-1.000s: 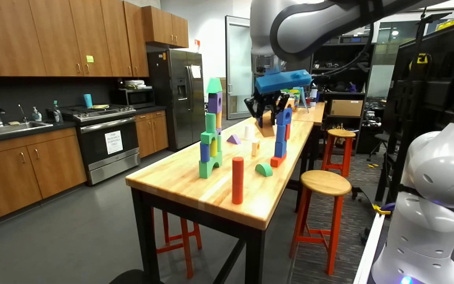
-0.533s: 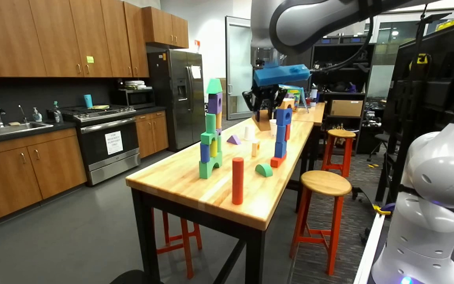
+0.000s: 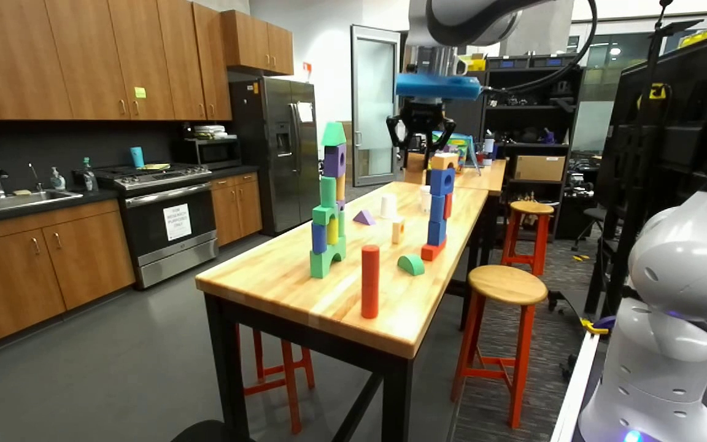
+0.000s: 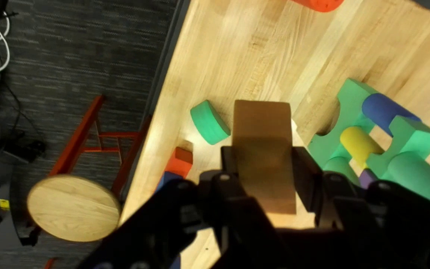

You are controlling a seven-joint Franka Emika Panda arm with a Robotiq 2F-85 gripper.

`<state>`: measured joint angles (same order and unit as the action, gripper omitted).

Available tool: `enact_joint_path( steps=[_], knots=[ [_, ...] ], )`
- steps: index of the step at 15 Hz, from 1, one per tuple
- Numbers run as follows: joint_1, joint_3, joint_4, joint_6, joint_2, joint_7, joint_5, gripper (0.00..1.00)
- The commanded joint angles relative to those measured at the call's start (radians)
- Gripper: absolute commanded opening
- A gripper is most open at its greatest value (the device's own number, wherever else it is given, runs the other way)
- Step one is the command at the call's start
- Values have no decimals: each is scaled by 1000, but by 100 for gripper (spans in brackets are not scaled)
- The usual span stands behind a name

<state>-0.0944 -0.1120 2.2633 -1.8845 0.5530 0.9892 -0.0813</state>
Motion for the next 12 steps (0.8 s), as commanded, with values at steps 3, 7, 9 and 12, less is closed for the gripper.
enact_joint_path(
  steps=[3,7,9,12],
  knots=[
    [-20,0,-5,19,5,39,3,40],
    [-17,-2,-4,18,2,39,3,15],
    [-19,-1,-3,8,-7,85,39,15],
    [-42,-12,-2,-14,-16,252,86,15]
  ],
)
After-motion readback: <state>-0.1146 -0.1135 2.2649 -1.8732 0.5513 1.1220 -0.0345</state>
